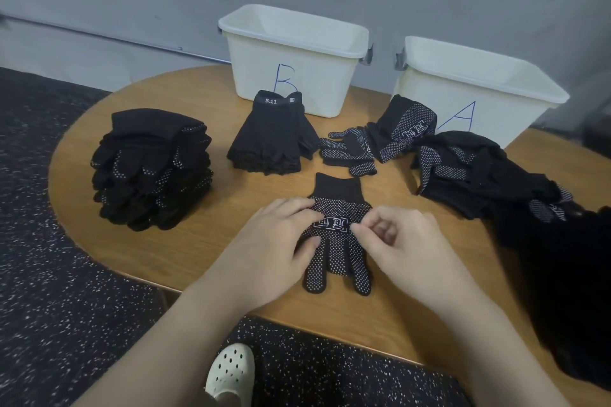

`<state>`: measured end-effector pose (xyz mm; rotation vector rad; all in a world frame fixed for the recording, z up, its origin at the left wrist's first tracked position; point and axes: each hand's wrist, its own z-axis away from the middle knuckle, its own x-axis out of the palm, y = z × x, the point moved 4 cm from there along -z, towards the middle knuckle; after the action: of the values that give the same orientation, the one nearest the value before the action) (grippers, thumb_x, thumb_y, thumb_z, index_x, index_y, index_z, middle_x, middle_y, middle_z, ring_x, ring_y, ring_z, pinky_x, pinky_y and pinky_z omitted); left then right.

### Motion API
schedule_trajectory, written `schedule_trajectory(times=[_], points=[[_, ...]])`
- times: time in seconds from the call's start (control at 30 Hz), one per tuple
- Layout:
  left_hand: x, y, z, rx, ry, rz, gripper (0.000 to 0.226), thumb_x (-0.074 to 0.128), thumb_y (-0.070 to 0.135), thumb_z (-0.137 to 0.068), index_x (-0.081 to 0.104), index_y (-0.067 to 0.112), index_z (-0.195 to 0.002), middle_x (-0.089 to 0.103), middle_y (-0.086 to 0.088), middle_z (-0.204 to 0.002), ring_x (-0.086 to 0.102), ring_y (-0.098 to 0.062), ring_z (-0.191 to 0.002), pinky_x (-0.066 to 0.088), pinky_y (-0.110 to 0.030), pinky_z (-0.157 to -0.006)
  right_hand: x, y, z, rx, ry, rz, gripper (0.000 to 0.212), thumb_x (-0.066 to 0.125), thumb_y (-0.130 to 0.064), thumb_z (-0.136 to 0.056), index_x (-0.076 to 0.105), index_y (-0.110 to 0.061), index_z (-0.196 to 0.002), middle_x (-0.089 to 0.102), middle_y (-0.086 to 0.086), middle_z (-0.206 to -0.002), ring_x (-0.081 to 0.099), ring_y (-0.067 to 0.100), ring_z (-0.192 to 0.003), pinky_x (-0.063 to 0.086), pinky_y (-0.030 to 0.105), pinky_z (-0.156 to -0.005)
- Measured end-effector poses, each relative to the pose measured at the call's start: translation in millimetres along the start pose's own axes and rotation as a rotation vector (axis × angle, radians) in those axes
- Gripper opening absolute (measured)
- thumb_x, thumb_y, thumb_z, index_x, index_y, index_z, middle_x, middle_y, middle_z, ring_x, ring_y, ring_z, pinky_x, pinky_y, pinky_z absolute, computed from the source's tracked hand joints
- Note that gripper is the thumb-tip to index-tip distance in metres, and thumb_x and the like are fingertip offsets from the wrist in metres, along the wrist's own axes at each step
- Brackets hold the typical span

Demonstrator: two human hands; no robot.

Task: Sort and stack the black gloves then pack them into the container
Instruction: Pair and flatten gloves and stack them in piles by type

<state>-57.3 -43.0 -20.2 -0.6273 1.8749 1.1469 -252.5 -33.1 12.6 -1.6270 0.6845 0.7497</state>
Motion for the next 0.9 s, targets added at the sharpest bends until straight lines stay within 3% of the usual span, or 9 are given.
schedule_trajectory(times=[0.13, 0.27, 0.43, 0.6, 0.73, 0.9], points=[[1.0, -0.5, 0.8, 0.011, 0.014, -0.015, 0.044, 0.055, 0.038, -0.102, 0.056, 0.025, -0.145, 0.048, 0.012, -0.150, 0.037, -0.007, -0.139, 0.027, -0.029, -0.119, 1.6, 1.8, 17.9, -0.028, -0.081, -0.017, 0.027, 0.074, -0.048, -0.086, 0.067, -0.028, -0.071, 0.060, -0.007, -0.062, 0.054, 0.008, -0.057, 0.045, 0.025, -0.056], [1.2, -0.8, -1.0, 0.002, 0.019, -0.024, 0.043, 0.055, 0.041, -0.101, 0.057, 0.028, -0.142, 0.048, 0.015, -0.144, 0.037, -0.005, -0.136, 0.027, -0.027, -0.118, 11.1, 3.4, 34.8, -0.096, -0.008, 0.032, 0.034, 0.067, -0.068, -0.076, 0.067, -0.034, -0.076, 0.056, -0.015, -0.071, 0.057, 0.010, -0.072, 0.050, 0.029, -0.063], [5.3, 4.7, -3.6, -0.022, 0.029, -0.062, 0.042, 0.054, 0.042, -0.100, 0.057, 0.028, -0.140, 0.049, 0.014, -0.140, 0.040, -0.008, -0.131, 0.029, -0.030, -0.114, 20.9, 3.3, 41.9, -0.115, 0.054, 0.064, 0.017, 0.068, -0.049, -0.085, 0.069, -0.033, -0.082, 0.054, -0.016, -0.074, 0.055, 0.010, -0.076, 0.048, 0.028, -0.064], [7.9, 11.8, -4.6, -0.046, 0.047, -0.091, 0.039, 0.055, 0.040, -0.100, 0.058, 0.026, -0.137, 0.050, 0.011, -0.139, 0.042, -0.012, -0.129, 0.031, -0.032, -0.111, 21.2, 3.2, 39.6, -0.044, 0.098, -0.137, 0.014, 0.076, -0.031, -0.089, 0.074, -0.028, -0.075, 0.058, -0.013, -0.082, 0.058, 0.011, -0.081, 0.042, 0.017, -0.070], [8.8, 11.6, -4.0, -0.050, 0.045, -0.100, 0.039, 0.055, 0.039, -0.101, 0.057, 0.026, -0.138, 0.050, 0.011, -0.140, 0.041, -0.012, -0.131, 0.029, -0.031, -0.110, 17.6, 5.5, 39.0, 0.053, 0.063, -0.280, 0.033, 0.071, -0.036, -0.093, 0.071, -0.028, -0.061, 0.060, -0.011, -0.085, 0.059, 0.007, -0.078, 0.038, 0.015, -0.071], [10.1, 10.6, -4.7, -0.042, 0.054, -0.101, 0.038, 0.056, 0.037, -0.100, 0.059, 0.026, -0.136, 0.052, 0.012, -0.138, 0.043, -0.012, -0.129, 0.030, -0.030, -0.109, 14.1, 6.7, 42.8, 0.003, 0.052, -0.068, 0.039, 0.068, -0.045, -0.092, 0.065, -0.024, -0.059, 0.059, -0.014, -0.088, 0.057, 0.007, -0.078, 0.040, 0.019, -0.074]])
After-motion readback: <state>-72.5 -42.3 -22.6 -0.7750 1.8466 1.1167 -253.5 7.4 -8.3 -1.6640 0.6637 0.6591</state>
